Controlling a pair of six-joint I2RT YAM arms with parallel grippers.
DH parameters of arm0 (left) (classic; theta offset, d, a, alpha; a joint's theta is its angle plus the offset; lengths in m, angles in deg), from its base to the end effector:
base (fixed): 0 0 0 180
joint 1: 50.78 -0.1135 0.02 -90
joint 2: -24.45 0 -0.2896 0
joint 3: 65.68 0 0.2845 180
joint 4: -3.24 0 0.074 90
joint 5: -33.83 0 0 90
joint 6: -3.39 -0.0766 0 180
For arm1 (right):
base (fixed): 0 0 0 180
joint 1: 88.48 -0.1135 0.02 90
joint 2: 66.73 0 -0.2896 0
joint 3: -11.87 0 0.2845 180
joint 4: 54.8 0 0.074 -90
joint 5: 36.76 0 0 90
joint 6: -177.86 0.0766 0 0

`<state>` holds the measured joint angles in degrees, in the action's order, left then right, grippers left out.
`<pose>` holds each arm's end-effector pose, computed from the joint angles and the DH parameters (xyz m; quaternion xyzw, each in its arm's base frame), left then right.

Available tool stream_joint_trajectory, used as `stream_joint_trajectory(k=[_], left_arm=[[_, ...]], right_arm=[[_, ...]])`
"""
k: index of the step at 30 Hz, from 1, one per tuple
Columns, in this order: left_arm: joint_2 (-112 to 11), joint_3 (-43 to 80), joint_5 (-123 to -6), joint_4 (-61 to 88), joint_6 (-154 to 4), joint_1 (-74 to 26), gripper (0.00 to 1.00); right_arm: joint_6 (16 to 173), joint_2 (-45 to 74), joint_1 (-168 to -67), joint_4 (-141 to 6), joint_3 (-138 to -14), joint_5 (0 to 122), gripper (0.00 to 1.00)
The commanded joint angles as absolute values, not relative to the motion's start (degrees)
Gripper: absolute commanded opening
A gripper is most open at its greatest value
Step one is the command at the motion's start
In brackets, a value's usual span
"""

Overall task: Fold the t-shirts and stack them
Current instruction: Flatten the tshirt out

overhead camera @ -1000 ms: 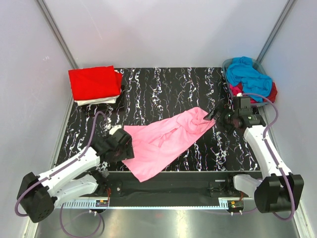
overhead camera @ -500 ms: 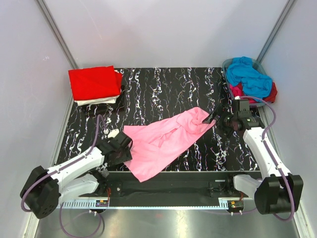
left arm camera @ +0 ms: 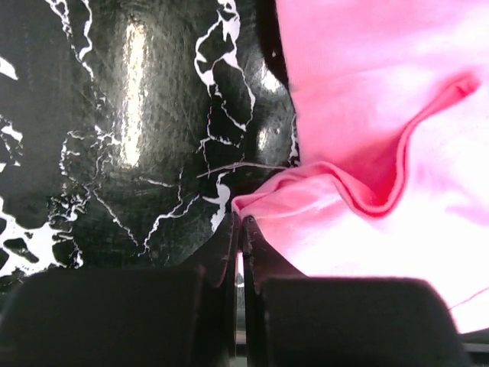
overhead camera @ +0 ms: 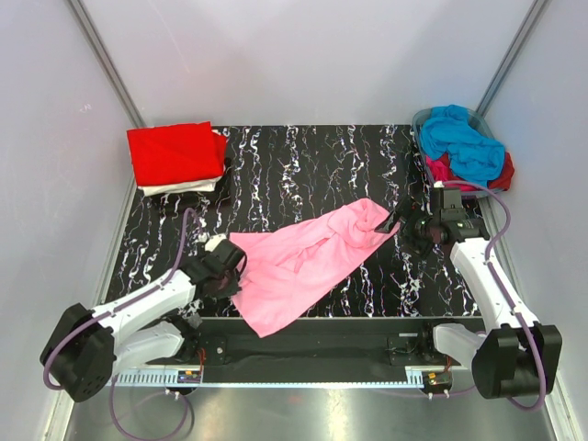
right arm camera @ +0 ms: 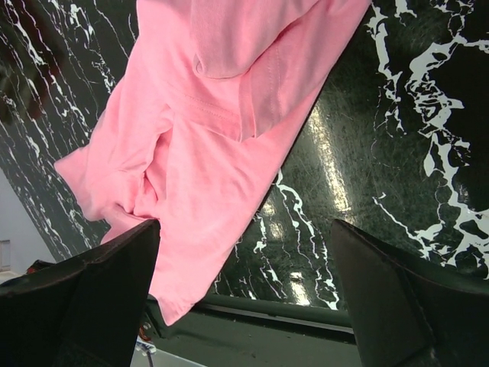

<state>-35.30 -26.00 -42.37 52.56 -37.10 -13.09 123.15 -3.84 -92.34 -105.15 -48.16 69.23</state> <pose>0.1643 -0.1039 0.1271 -0.1219 0.9693 -0.0369 0.2101 0.2586 0.0386 0.2389 0.2123 0.9164 0.2291 0.2502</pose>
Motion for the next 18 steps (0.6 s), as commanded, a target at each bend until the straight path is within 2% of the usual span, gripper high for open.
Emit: stream_joint_trajectory(k=[1,5,8,11,14,18], left_arm=[[-31.02,-21.37,-42.55,54.77,-37.57,-11.94,0.0],[-22.5,-9.35,-40.18,68.71,-36.16,-6.93,0.0],[-19.33,-0.02,-39.12,76.29,-38.61,-6.74,0.0],[-18.27,6.75,-41.22,80.69,-43.35,-6.66,0.0],[-17.57,10.91,-41.23,83.34,-48.26,-6.66,0.0],[-14.05,11.02,-42.45,82.48,-54.87,-6.74,0.0]], right_arm=[[120.82,-5.47,-92.7,-105.03,-48.81,67.66,1.0],[119.06,-5.74,-93.66,-105.38,-49.34,66.43,0.99],[118.62,-3.64,-96.12,-104.86,-50.39,65.64,0.94],[119.23,0.3,-102.96,-105.73,-53.99,60.92,0.85],[120.11,5.5,-109.56,-106.18,-59.0,57.55,0.78],[119.68,12.62,-111.94,-105.38,-65.24,57.11,0.79]])
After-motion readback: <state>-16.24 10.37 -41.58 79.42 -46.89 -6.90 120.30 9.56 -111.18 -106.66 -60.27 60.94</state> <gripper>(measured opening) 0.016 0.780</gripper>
